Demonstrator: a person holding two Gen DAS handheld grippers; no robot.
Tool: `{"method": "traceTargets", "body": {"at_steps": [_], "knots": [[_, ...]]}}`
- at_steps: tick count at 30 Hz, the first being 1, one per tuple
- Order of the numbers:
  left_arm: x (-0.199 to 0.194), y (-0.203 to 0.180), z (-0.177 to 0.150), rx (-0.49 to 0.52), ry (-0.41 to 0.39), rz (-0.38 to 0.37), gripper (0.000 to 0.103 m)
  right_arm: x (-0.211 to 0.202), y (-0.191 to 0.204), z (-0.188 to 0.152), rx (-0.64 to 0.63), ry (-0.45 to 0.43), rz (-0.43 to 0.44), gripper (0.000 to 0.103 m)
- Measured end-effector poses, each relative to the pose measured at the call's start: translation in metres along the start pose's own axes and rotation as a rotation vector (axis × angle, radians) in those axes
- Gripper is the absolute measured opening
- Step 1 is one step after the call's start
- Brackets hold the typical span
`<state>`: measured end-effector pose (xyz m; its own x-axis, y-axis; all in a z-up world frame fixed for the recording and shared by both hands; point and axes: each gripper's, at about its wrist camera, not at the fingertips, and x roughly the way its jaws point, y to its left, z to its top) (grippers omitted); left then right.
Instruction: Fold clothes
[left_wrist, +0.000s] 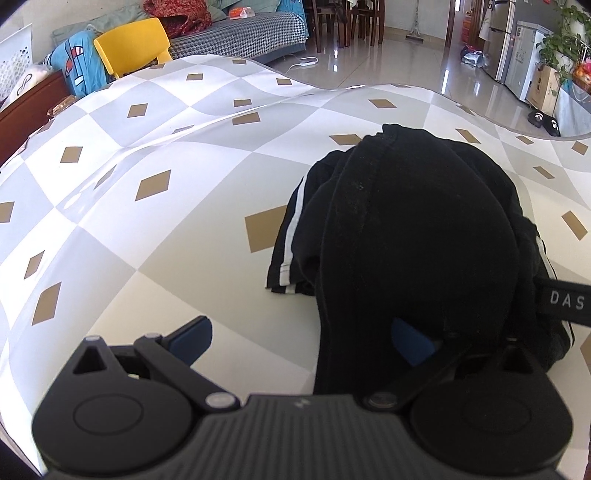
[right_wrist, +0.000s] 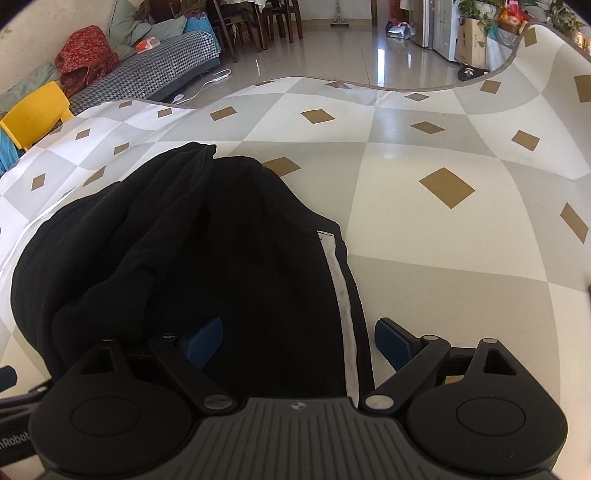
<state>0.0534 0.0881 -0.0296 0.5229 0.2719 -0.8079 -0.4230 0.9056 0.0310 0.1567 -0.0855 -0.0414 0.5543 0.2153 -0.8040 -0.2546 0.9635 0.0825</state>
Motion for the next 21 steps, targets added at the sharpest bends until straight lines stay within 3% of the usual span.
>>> {"method": "traceTargets", "body": {"at_steps": [12,21], "knots": [[-0.004,0.014,0.007,-0.058,-0.019,-0.008,0.103,-0.007,0.016,-0.019,-0.164,0.014,0.041,0.09],[-0.006,0.006,-0.003,0.006,-0.016,-0.004,0.103,-0.017,0.021,-0.031,-0.218,0.027,0.084,0.086]]}}
